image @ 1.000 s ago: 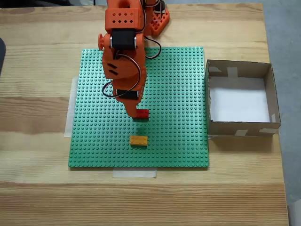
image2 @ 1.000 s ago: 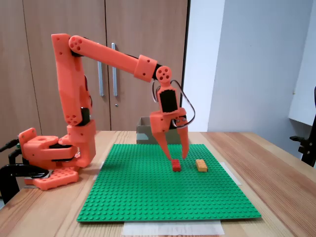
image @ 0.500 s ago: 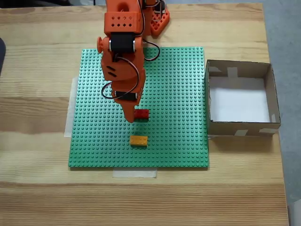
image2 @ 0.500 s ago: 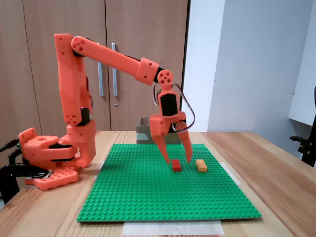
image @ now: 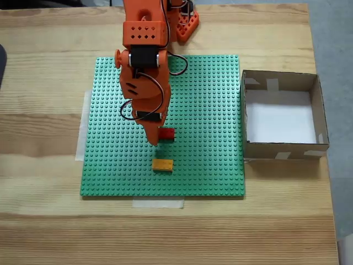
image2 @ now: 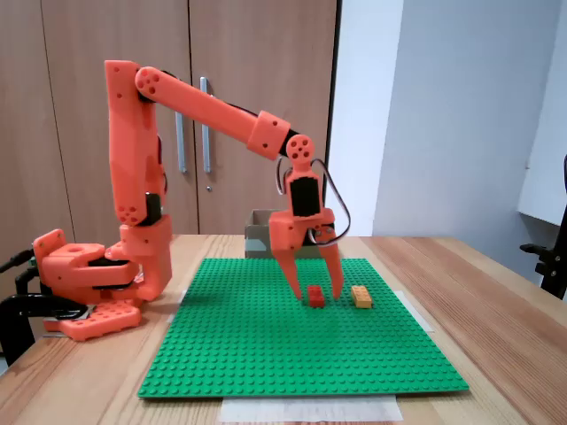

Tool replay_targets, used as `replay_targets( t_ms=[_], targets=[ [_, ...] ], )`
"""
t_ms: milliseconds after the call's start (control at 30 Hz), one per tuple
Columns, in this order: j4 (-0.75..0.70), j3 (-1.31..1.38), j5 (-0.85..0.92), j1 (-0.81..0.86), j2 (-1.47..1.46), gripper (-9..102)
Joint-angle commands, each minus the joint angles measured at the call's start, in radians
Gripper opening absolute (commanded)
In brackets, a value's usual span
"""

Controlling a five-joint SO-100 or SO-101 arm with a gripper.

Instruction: Pick the red lego block and put it in the box.

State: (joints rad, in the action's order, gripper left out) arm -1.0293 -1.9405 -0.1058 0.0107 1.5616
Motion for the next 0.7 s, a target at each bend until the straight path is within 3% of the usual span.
replay_targets(
  t_ms=[0, 667],
  targets=[
    [0.012, 0.044, 0.006, 0.000, 0.003, 23],
    [0.031, 0.044, 0.018, 0.002, -0.005, 21]
  ],
)
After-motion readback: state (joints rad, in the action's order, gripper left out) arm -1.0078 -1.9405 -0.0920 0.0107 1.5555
